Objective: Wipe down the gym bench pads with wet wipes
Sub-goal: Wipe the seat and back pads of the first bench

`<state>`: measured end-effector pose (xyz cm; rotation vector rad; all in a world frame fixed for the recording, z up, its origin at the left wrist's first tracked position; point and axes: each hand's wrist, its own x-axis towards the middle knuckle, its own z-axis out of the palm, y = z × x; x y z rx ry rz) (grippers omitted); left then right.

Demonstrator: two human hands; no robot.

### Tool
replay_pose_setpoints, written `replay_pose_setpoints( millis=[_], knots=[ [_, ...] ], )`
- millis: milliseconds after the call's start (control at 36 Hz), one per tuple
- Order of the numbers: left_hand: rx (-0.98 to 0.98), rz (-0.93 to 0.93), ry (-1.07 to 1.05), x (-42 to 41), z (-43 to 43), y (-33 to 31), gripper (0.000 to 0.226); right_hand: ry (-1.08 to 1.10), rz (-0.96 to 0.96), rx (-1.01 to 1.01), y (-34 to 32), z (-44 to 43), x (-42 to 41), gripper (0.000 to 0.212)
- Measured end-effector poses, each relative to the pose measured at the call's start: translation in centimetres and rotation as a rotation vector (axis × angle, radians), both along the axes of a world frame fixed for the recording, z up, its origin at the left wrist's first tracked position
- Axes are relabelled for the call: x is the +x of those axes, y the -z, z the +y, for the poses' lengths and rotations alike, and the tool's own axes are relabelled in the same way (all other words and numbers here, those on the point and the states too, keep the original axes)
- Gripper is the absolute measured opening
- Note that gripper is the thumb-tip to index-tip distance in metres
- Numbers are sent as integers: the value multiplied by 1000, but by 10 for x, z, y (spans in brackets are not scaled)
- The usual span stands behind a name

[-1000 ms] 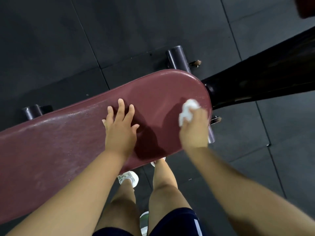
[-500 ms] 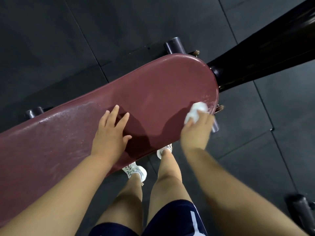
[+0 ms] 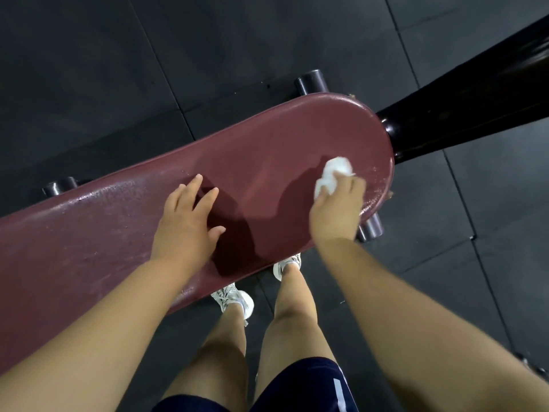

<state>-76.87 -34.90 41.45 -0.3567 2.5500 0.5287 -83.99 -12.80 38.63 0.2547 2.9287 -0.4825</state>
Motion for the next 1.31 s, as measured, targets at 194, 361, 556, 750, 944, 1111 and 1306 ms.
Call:
replay_pose_setpoints(
  millis=[194, 361, 556, 750, 944, 1111, 1306],
  knots=[
    [18, 59, -5, -3, -10, 0, 60, -1060, -82, -201, 0, -29, 31, 35],
    [-24, 28, -114, -4, -22, 2, 65, -457, 18, 1, -11, -1, -94, 39],
    [33, 74, -163, 2, -20, 7, 63, -257, 71, -98, 5, -65, -53, 39],
    [46, 160, -127, 7, -27, 14, 62, -1151, 28, -109, -1, -59, -49, 37],
    [58, 152, -182, 8, -25, 14, 63, -297, 54, -34, -9, -58, -125, 33],
    [80, 106, -138, 5, -35, 7, 63, -588, 22, -126, 4, -131, -48, 38],
    [-31, 34, -296, 22, -68, -6, 69, -1135, -24, -132, 2, -116, -63, 35]
  ],
)
